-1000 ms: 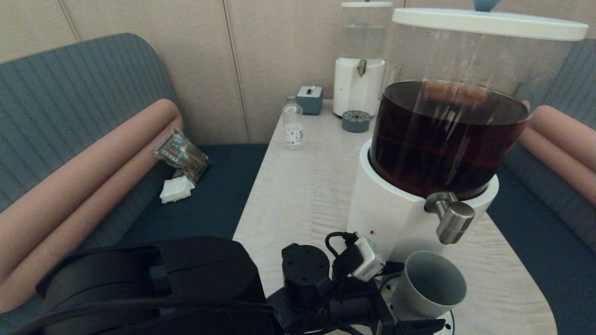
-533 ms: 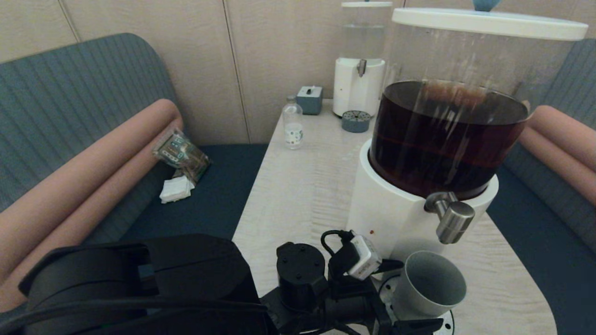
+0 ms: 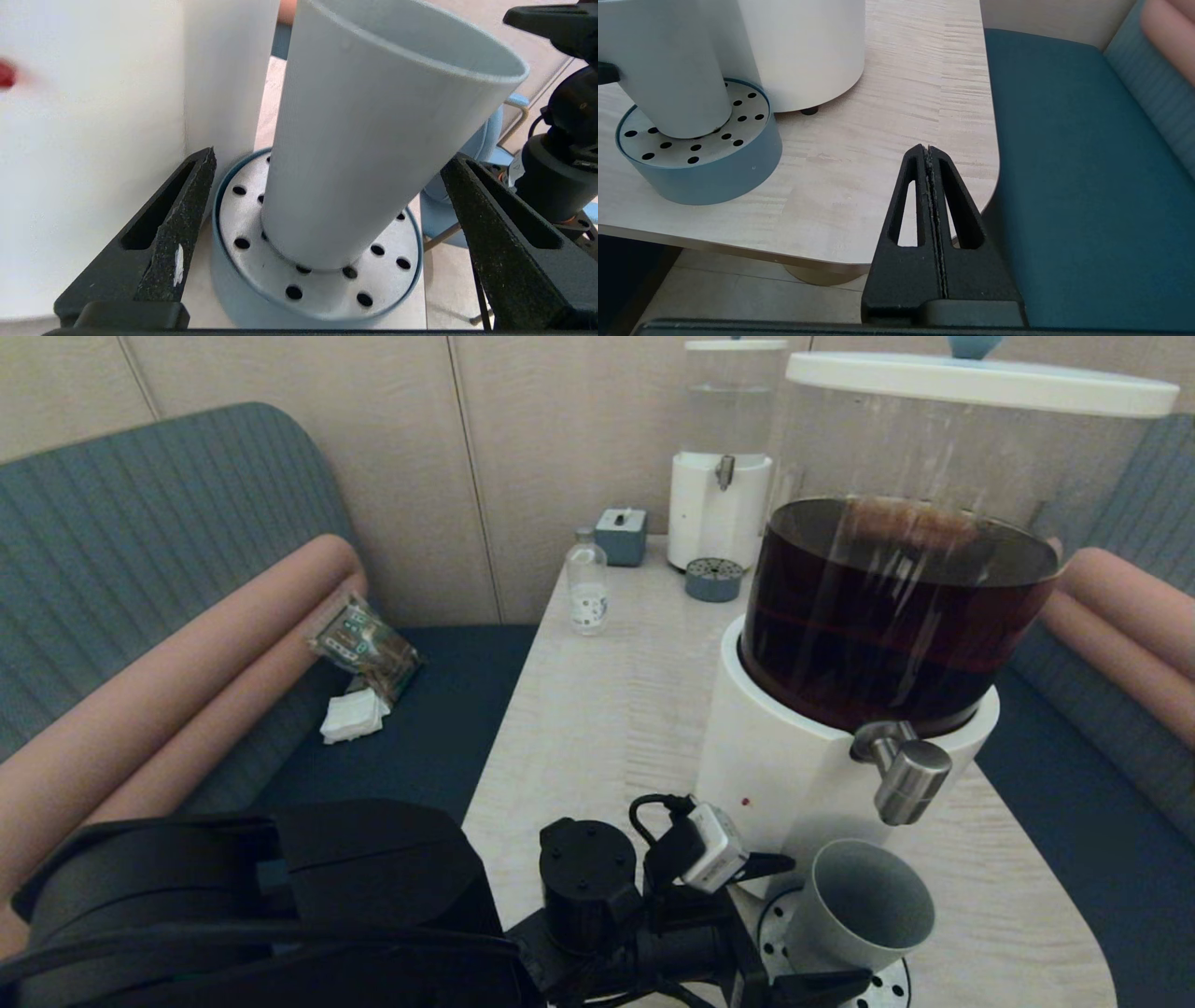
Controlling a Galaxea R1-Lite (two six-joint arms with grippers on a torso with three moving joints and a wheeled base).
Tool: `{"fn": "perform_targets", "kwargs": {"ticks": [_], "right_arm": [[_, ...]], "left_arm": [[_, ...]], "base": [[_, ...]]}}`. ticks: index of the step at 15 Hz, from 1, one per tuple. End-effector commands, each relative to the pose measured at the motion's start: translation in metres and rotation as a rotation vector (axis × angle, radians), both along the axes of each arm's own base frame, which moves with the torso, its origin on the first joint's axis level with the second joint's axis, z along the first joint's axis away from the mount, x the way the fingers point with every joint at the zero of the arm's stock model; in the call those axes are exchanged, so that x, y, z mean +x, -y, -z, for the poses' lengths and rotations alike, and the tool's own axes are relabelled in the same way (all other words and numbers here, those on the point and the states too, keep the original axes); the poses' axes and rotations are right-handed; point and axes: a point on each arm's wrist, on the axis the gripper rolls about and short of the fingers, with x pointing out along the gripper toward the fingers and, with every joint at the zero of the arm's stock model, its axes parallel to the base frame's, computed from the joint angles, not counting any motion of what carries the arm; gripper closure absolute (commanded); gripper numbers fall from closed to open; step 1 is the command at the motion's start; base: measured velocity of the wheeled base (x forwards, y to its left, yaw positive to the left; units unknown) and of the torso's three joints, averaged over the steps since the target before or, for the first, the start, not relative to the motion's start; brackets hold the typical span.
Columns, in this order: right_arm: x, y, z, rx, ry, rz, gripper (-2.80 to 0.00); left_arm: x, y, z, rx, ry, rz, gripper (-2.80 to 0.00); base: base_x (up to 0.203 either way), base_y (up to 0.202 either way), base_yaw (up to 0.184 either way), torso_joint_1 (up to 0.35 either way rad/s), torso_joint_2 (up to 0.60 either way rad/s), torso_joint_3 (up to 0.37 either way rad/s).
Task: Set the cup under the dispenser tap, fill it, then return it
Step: Place it under the water dispenser
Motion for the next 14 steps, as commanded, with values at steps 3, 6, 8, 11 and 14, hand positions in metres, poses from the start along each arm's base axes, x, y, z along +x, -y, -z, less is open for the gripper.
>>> {"fn": "perform_targets", "kwargs": {"ticks": [3, 6, 8, 11, 14], "right_arm": [[0.000, 0.000, 0.003, -0.001, -0.006, -0.001, 0.00], [0.000, 0.000, 0.003, -0.001, -0.006, 0.000, 0.00], [0.000, 0.000, 0.003, -0.001, -0.006, 0.000, 0.00], [0.000, 0.000, 0.003, -0.001, -0.006, -0.001, 0.00], [0.000, 0.000, 0.003, -0.001, -0.006, 0.000, 0.00]], "left_arm": [[-0.001, -0.006, -0.004, -0.003, 0.005, -0.007, -2.80], [-0.004, -0.011, -0.006, 0.006, 0.000, -0.007, -2.80], [-0.008, -0.015, -0.010, 0.004, 0.001, -0.004, -2.80], [-0.015, -0.023, -0.013, 0.016, -0.010, -0.001, -2.80], [-0.027, -0.036, -0.014, 0.043, -0.032, 0.000, -2.80]], "base": [[0.000, 0.000, 0.000, 0.000, 0.00, 0.000], [0.000, 0.000, 0.000, 0.000, 0.00, 0.000], [0.000, 0.000, 0.000, 0.000, 0.00, 0.000], [0.000, 0.000, 0.000, 0.000, 0.00, 0.000], [0.000, 0.000, 0.000, 0.000, 0.00, 0.000]]}}
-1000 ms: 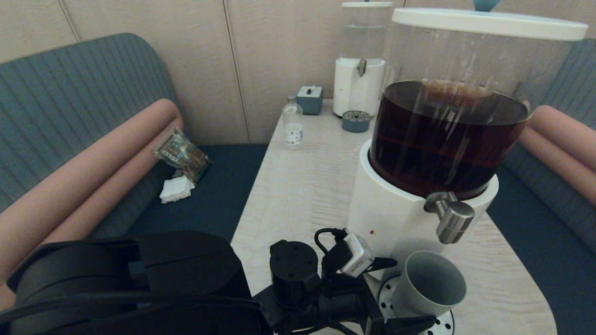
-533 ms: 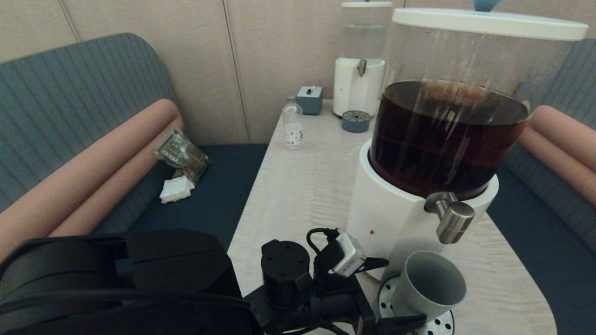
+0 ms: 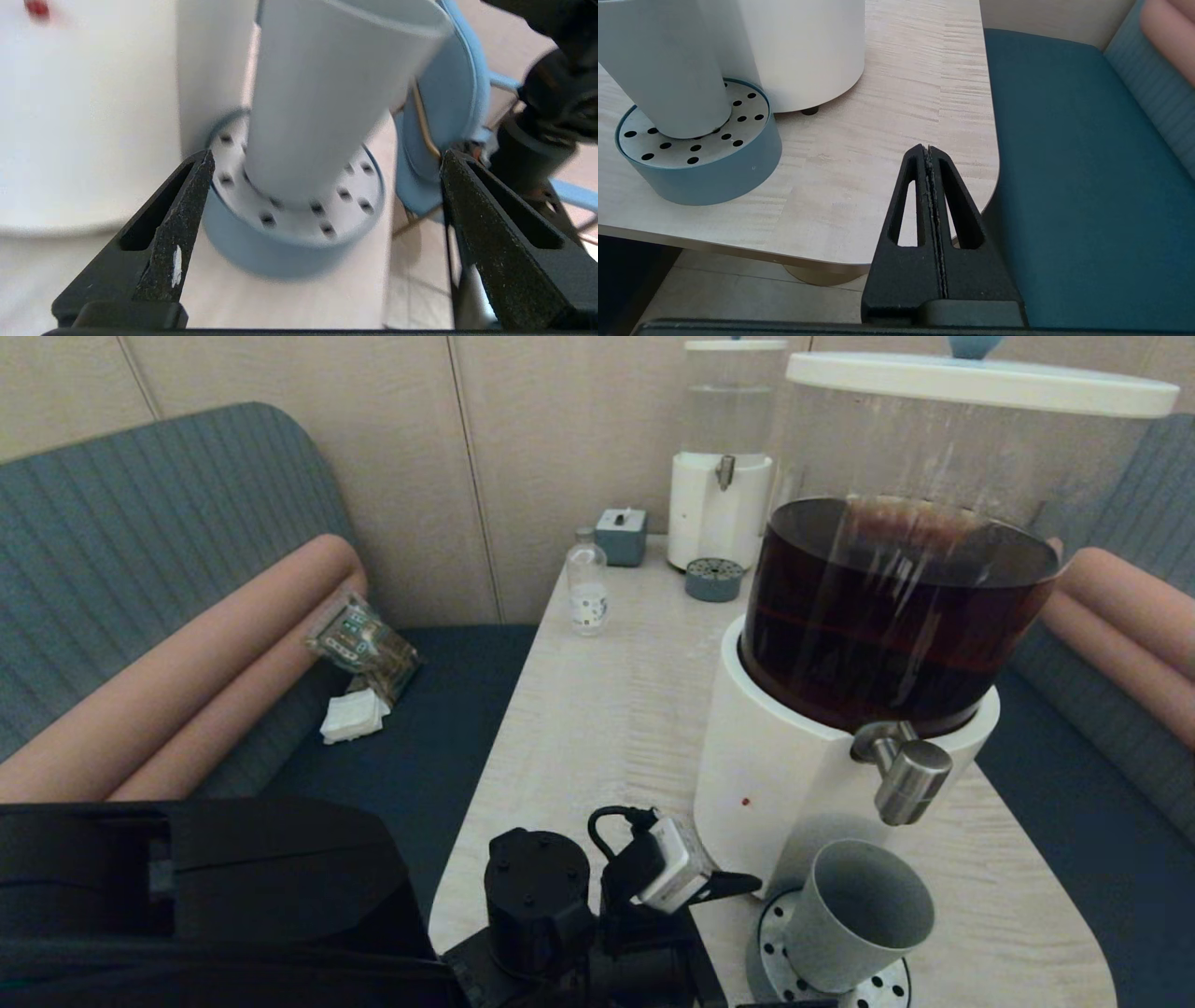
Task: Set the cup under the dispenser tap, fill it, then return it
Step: Place it under the water dispenser, then turn on the faucet
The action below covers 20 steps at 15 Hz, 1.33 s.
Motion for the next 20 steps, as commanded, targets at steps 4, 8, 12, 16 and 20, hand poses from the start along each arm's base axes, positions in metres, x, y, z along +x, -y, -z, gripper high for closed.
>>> {"fn": "perform_targets", "kwargs": {"ticks": [4, 8, 12, 16, 20], "right_arm": [[0.000, 0.000, 0.003, -0.001, -0.006, 0.000, 0.00], [0.000, 0.000, 0.003, -0.001, -0.006, 0.000, 0.00], [0.000, 0.000, 0.003, -0.002, -0.006, 0.000, 0.00], [0.000, 0.000, 0.003, -0.001, -0.006, 0.000, 0.00], [0.000, 0.000, 0.003, -0.002, -0.006, 0.000, 0.00]], "left_arm": [[-0.027, -0.032, -0.011, 0.035, -0.032, 0.008, -2.80], [-0.041, -0.048, -0.012, 0.061, -0.054, 0.009, -2.80], [-0.047, -0.051, -0.020, 0.041, -0.040, 0.013, 0.00], [-0.060, -0.060, -0.030, 0.030, -0.030, 0.011, 0.00], [-0.077, -0.087, -0.064, -0.075, 0.014, -0.158, 0.00]], "base": [[0.000, 0.000, 0.000, 0.000, 0.00, 0.000], [0.000, 0.000, 0.000, 0.000, 0.00, 0.000], [0.000, 0.000, 0.000, 0.000, 0.00, 0.000], [0.000, 0.000, 0.000, 0.000, 0.00, 0.000], [0.000, 0.000, 0.000, 0.000, 0.00, 0.000]]}}
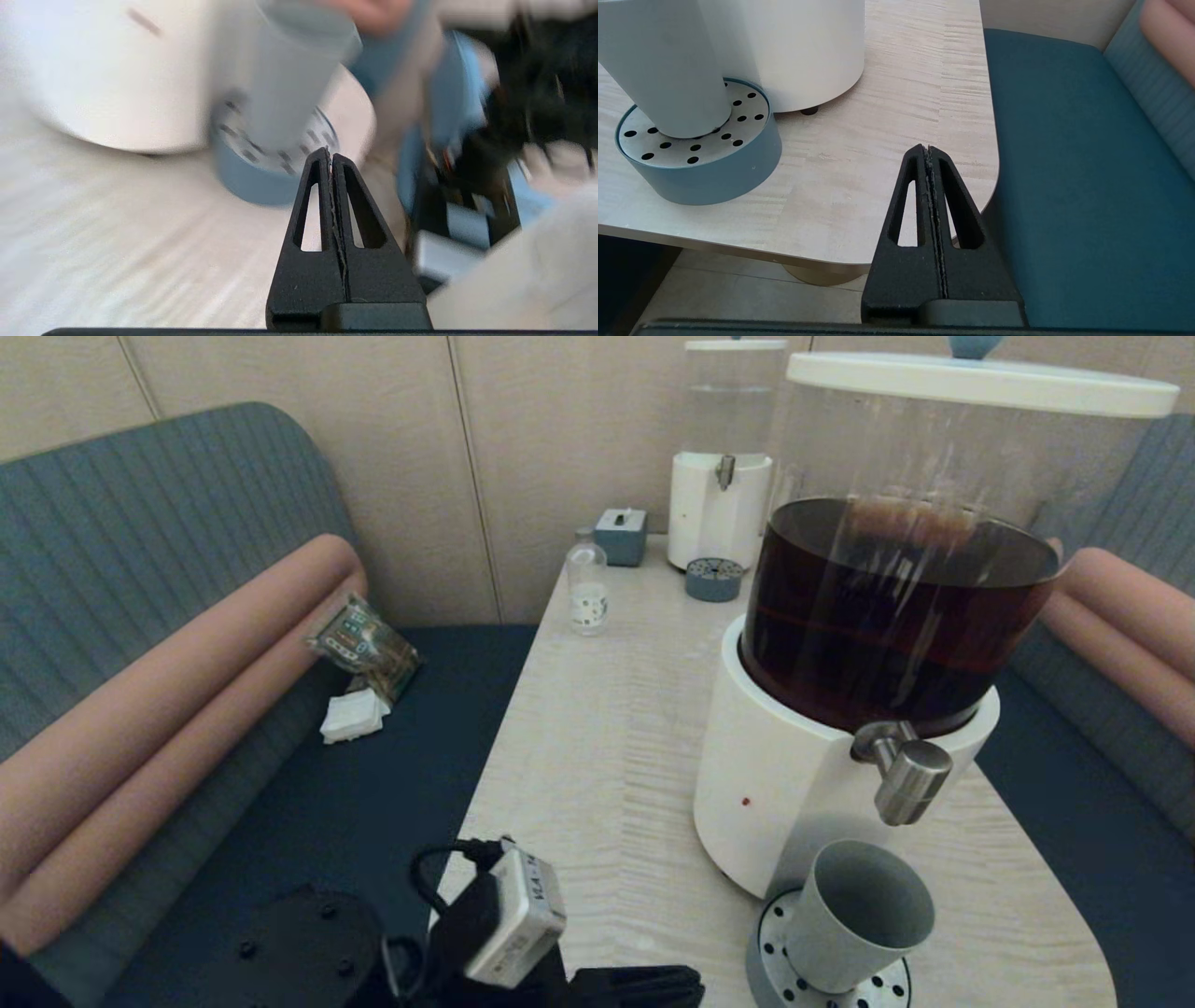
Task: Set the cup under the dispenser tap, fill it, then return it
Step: Turn on the faucet
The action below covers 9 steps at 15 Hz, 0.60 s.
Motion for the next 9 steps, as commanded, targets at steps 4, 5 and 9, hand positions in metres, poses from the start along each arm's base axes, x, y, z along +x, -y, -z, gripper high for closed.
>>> {"fn": "perform_targets", "kwargs": {"ticks": [4, 5, 9], "right_arm": [[0.000, 0.000, 0.003, -0.001, -0.006, -0.001, 0.00], [0.000, 0.000, 0.003, -0.001, -0.006, -0.002, 0.00], [0.000, 0.000, 0.003, -0.001, -0.006, -0.002, 0.00]], "left_arm": [[-0.028, -0.061, -0.071, -0.342, 0.094, -0.366, 0.00], [-0.029, -0.080, -0.083, -0.420, 0.122, -0.469, 0.00], [-0.057, -0.156, -0.111, -0.653, 0.324, -0.852, 0.00]], "base": [[0.000, 0.000, 0.000, 0.000, 0.00, 0.000], [0.000, 0.000, 0.000, 0.000, 0.00, 0.000], [0.000, 0.000, 0.000, 0.000, 0.00, 0.000]]}}
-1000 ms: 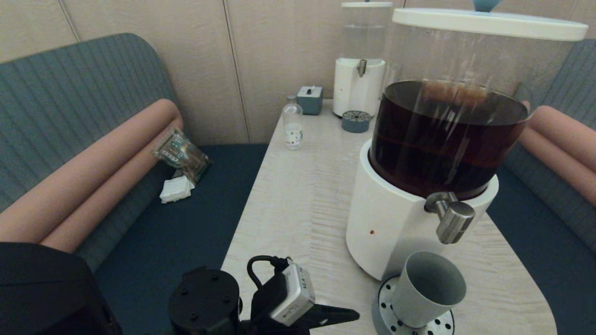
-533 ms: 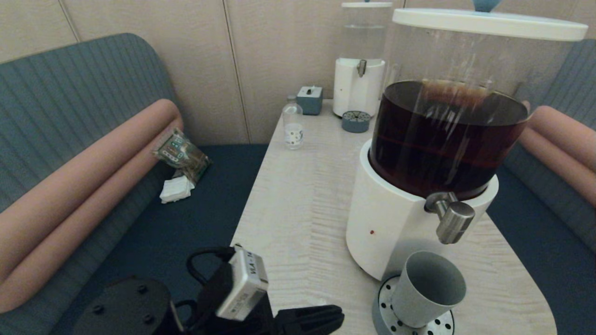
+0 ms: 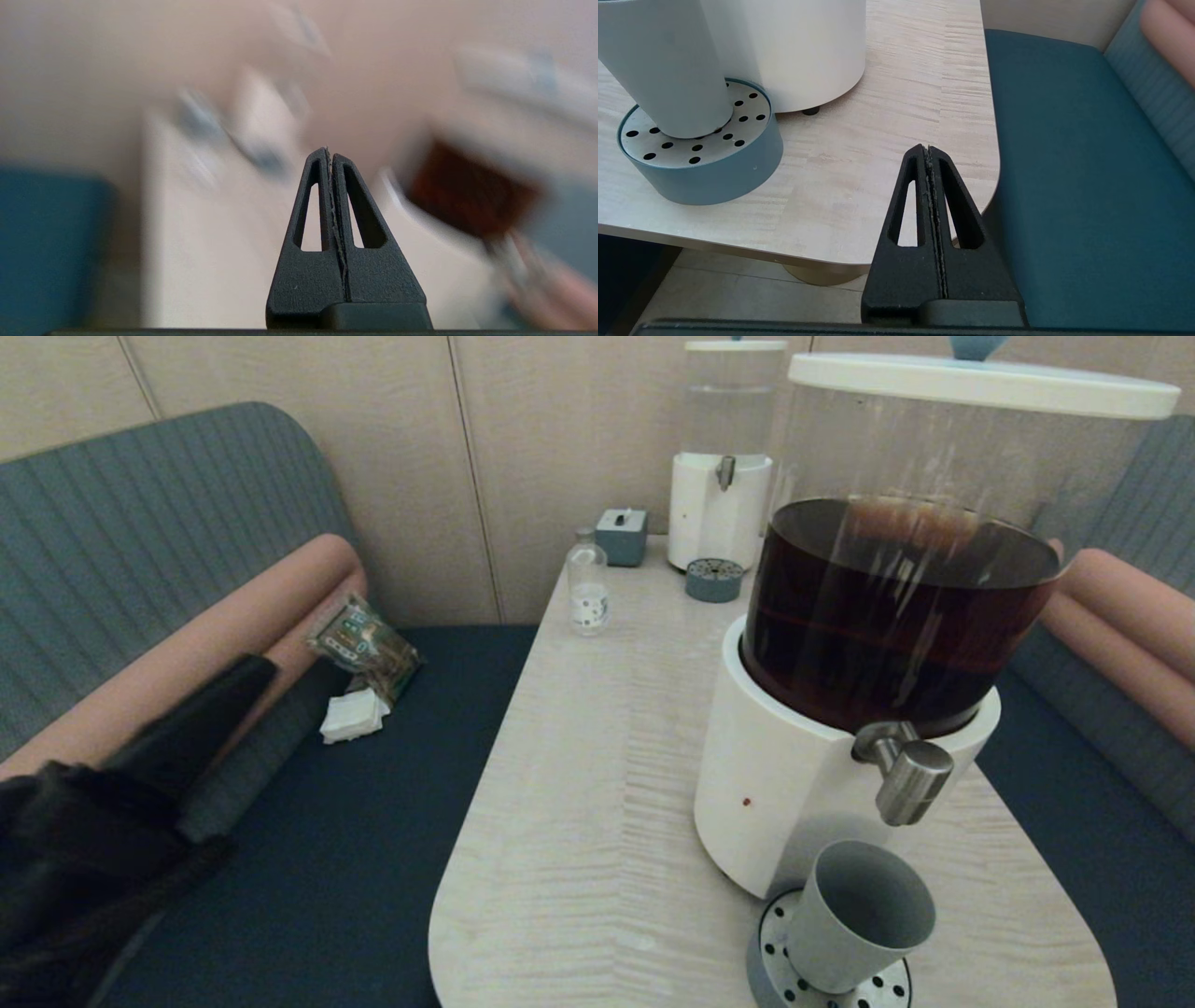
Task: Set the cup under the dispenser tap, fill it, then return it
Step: Turn on the faucet
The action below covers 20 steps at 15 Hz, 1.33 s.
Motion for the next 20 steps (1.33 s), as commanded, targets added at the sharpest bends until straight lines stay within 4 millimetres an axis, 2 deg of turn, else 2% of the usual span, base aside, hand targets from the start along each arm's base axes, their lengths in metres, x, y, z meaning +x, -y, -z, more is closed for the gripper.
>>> {"fn": "perform_targets", "kwargs": {"ticks": [1, 3, 5, 9, 12, 13, 15, 17, 20], "right_arm": [[0.000, 0.000, 0.003, -0.001, -0.006, 0.001, 0.00], [0.000, 0.000, 0.003, -0.001, -0.006, 0.001, 0.00], [0.000, 0.000, 0.003, -0.001, -0.006, 0.001, 0.00], [0.000, 0.000, 0.003, -0.001, -0.006, 0.002, 0.00], [0.000, 0.000, 0.003, -0.001, -0.006, 0.002, 0.00], [0.000, 0.000, 0.003, -0.001, -0.006, 0.002, 0.00], [0.000, 0.000, 0.003, -0.001, -0.006, 0.002, 0.00], [0.000, 0.000, 0.003, -0.001, -0.006, 0.002, 0.00], [0.000, 0.000, 0.003, -0.001, -0.006, 0.002, 0.00]], "left_arm": [[-0.037, -0.031, -0.018, -0.091, 0.177, -0.145, 0.00], [-0.063, -0.047, -0.020, -0.126, 0.277, -0.271, 0.00], [-0.090, -0.054, -0.017, -0.148, 0.369, -0.335, 0.00], [-0.147, -0.057, -0.005, -0.179, 0.587, -0.414, 0.00], [-0.183, -0.055, 0.002, -0.150, 0.690, -0.429, 0.00], [-0.185, -0.054, 0.004, -0.116, 0.672, -0.433, 0.00], [-0.170, -0.053, 0.017, 0.068, 0.538, -0.475, 0.00], [-0.154, -0.052, 0.044, 0.218, 0.362, -0.505, 0.00], [-0.147, -0.052, 0.083, 0.344, 0.095, -0.483, 0.00]], "base": [[0.000, 0.000, 0.000, 0.000, 0.00, 0.000], [0.000, 0.000, 0.000, 0.000, 0.00, 0.000], [0.000, 0.000, 0.000, 0.000, 0.00, 0.000], [0.000, 0.000, 0.000, 0.000, 0.00, 0.000], [0.000, 0.000, 0.000, 0.000, 0.00, 0.000], [0.000, 0.000, 0.000, 0.000, 0.00, 0.000], [0.000, 0.000, 0.000, 0.000, 0.00, 0.000], [0.000, 0.000, 0.000, 0.000, 0.00, 0.000], [0.000, 0.000, 0.000, 0.000, 0.00, 0.000]]}}
